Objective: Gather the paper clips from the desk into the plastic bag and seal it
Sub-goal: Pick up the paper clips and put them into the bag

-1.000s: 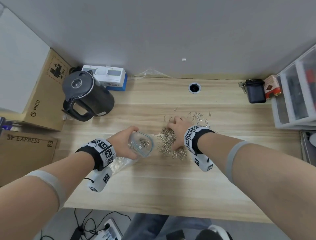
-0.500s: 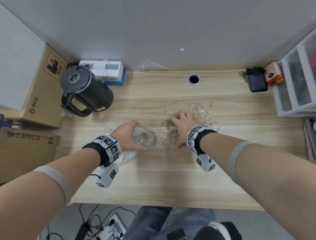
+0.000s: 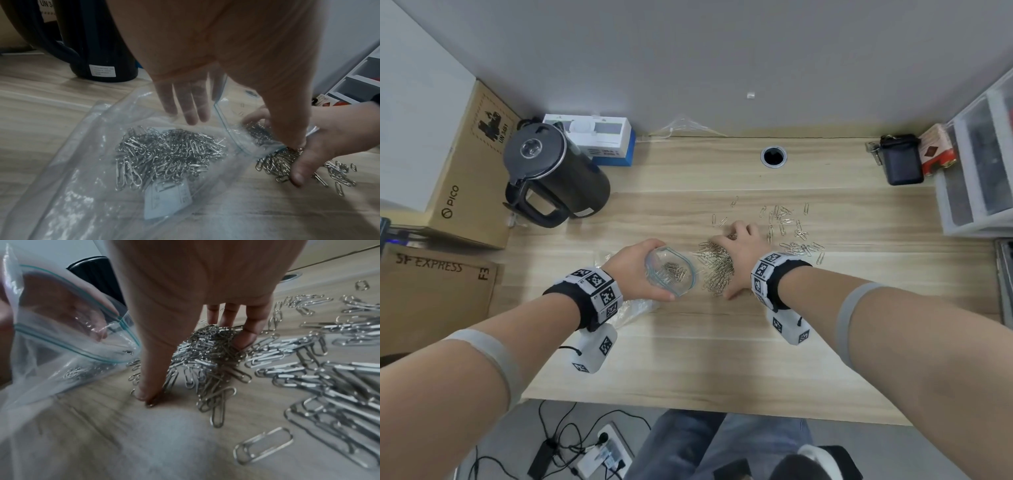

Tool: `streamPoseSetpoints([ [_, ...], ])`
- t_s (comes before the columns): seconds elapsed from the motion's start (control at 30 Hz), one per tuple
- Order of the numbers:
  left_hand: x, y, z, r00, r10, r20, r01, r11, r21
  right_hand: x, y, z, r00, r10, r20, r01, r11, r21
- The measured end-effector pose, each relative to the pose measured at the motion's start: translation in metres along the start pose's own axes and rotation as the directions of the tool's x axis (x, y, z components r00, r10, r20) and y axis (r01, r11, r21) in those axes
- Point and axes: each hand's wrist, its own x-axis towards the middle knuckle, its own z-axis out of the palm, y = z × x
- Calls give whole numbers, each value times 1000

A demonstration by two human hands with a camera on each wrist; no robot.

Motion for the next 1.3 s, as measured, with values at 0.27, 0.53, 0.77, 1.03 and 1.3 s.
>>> streamPoseSetpoints([
  [0.27,0,-1,0,1000,0,-1,0,1000,-16,2,1,8,990,-113,-86,123,985,118],
  [0.53,-2,-2,2,1000,13,-3,-13,1000,-20,5,8,17,986,-121,-118,146,961,236],
  [0.77,-4,0,2,1000,13,0,-13,1000,-15,-2,14,8,990,-80,-116,110,953,282],
  [1.03,-9,1,2,1000,20,-8,-20,999,-30,-6,-4,-27,986,-104,-131,147,912,382],
  [1.3,-12,0,4,999,35,-1,-35,999,-36,-10,-68,-21,967,-241,-85,247,793,557],
])
